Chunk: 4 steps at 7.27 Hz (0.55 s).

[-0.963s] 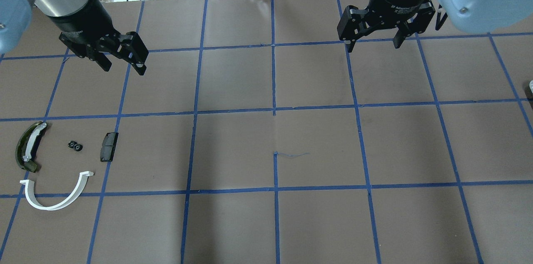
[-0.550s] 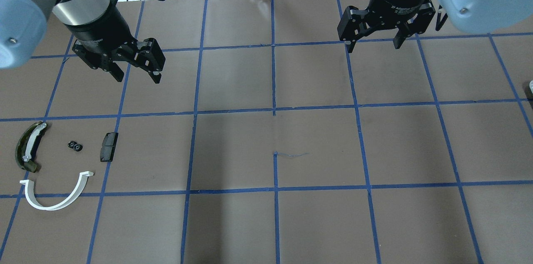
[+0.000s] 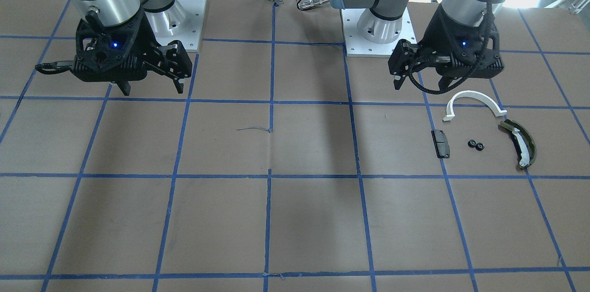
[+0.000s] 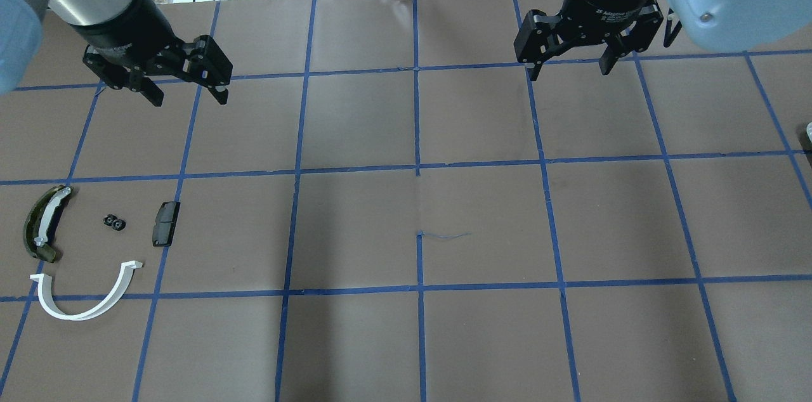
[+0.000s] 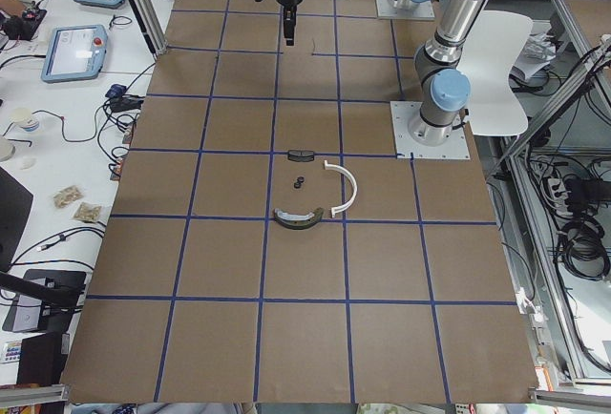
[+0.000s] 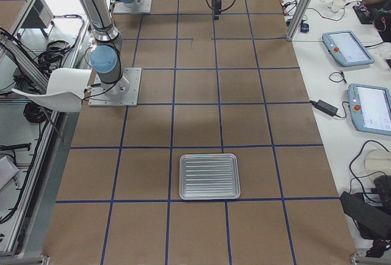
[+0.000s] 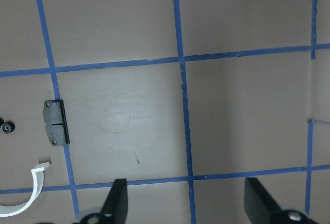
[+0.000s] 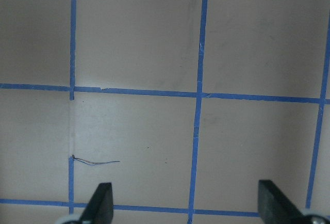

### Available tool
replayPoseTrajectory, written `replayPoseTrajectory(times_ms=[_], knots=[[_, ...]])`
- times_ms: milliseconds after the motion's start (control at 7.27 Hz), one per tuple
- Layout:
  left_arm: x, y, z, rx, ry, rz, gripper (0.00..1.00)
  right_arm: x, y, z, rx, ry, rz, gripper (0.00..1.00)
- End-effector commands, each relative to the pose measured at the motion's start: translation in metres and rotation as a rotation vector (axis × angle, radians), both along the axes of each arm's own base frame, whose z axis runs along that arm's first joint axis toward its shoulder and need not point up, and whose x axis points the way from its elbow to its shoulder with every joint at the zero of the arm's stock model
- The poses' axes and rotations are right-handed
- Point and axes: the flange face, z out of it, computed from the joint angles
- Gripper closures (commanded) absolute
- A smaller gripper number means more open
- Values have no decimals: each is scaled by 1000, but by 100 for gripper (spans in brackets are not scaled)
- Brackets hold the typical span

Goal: Place bearing gear from tray to pile

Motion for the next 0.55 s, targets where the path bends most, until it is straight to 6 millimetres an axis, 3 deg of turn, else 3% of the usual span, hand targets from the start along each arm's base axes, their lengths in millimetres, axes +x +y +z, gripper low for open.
replayPoseTrajectory(times_ms=[0, 412], knots=[[-20, -16, 30, -48, -10, -40, 3, -1, 0, -1, 2, 0, -2, 0], [-27, -17, 25, -37, -5, -53, 3, -1, 0, -1, 2, 0, 1, 0]])
